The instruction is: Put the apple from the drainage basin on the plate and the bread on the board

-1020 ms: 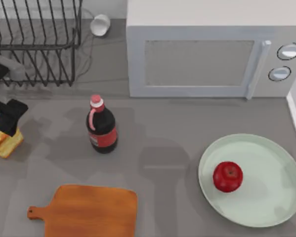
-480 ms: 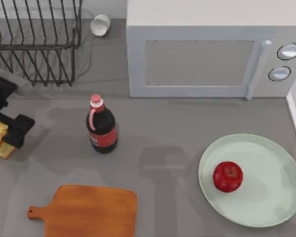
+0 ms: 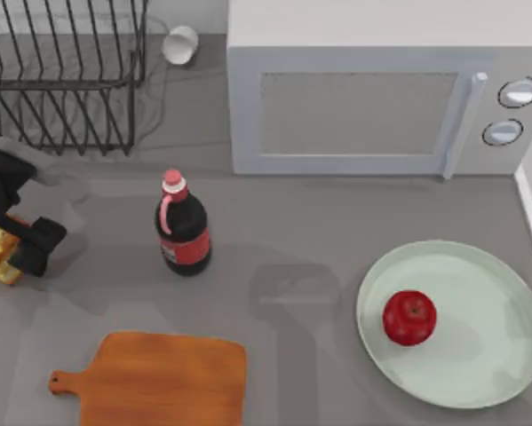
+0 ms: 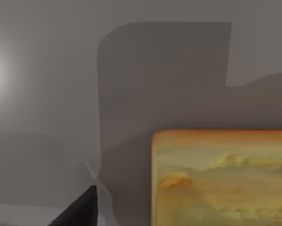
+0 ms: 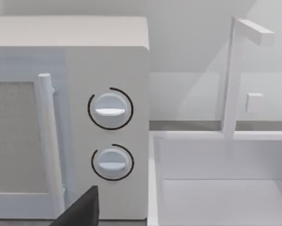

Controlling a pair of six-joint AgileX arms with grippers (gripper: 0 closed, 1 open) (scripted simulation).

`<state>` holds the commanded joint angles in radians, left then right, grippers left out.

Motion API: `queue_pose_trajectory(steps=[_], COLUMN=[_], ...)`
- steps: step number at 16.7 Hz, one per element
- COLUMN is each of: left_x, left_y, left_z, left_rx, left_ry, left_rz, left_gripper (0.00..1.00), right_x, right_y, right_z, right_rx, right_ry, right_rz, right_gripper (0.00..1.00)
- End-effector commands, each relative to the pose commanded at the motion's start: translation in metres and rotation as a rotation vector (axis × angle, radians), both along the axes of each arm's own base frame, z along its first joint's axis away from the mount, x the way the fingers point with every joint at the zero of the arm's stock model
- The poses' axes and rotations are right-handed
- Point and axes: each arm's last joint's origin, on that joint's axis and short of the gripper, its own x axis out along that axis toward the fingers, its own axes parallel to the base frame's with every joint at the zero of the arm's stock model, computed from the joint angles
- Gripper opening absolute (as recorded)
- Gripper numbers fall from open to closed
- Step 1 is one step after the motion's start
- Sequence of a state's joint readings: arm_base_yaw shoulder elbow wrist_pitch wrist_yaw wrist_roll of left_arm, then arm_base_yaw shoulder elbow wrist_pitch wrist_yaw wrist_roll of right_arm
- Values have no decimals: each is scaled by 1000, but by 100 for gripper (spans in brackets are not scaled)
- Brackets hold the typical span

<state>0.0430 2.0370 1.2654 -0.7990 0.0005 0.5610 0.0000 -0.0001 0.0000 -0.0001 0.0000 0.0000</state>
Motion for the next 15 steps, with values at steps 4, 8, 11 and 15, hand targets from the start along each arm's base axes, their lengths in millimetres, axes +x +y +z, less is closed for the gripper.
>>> queue_pose_trajectory(steps=[4,8,11,15], left_x=[0,0,0,0], left_y=[0,0,0,0], left_z=[0,0,0,0], left_rx=[0,0,0,0], left_ry=[0,0,0,0], left_rz=[0,0,0,0], left_gripper=[62,32,10,0], right_x=[0,0,0,0], right_y=[0,0,0,0], right_z=[0,0,0,0], right_rx=[0,0,0,0], right_ry=[0,0,0,0], right_rz=[0,0,0,0], right_gripper=[100,100,100,100])
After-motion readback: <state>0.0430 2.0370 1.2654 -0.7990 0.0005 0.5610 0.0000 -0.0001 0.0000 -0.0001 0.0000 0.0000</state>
